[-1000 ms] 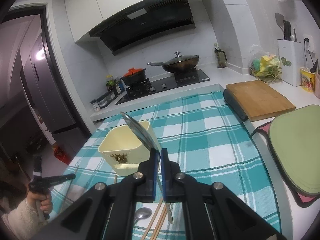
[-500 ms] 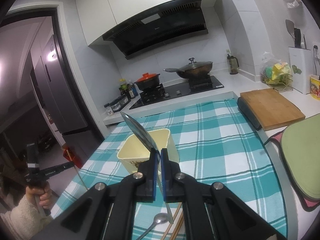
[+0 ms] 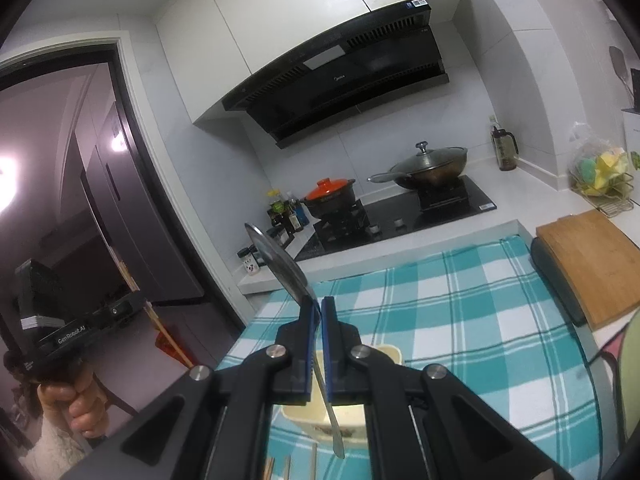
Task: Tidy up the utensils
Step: 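Carry the spoon into the cream holder and open the right tool while the left tool carries the chopstick over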
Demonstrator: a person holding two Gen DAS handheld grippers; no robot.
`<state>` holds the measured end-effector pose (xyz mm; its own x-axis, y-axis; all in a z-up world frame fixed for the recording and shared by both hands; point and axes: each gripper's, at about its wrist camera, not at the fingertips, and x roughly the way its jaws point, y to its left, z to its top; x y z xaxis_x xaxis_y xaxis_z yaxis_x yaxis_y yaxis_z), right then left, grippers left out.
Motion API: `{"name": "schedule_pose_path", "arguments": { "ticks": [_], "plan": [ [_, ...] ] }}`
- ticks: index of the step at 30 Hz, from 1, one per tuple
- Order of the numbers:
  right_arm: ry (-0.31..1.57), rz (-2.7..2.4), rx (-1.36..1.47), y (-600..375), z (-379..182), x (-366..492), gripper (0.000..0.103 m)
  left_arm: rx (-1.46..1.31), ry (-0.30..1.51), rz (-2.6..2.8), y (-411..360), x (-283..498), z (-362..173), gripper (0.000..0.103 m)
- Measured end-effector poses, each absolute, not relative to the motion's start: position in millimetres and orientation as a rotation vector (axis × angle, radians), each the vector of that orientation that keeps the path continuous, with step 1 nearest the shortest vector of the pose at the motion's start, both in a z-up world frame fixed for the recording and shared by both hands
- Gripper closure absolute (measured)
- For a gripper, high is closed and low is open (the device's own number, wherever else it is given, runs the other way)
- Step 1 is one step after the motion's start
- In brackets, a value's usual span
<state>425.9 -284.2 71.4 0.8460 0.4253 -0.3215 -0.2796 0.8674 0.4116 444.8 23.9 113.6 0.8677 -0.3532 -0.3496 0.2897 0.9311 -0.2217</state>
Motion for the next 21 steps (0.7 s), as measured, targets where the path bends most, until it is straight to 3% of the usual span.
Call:
{"name": "schedule_pose_path", "arguments": {
  "ticks": [4, 13, 21],
  "plan": [
    [0.444, 0.367, 0.344, -266, 58, 473, 0.099, -0.149, 0.498, -0.344, -1, 495, 82, 0.100],
    [0.660, 0.298, 0.352, -259, -36, 542, 0.099, -0.111, 0.707, -0.306, -32, 568, -15, 0.100],
    [0.747, 0.242, 0.352, -264, -77, 565, 0.099, -0.115, 0.800, -0.261, -33, 592, -53, 0.098]
  ]
}}
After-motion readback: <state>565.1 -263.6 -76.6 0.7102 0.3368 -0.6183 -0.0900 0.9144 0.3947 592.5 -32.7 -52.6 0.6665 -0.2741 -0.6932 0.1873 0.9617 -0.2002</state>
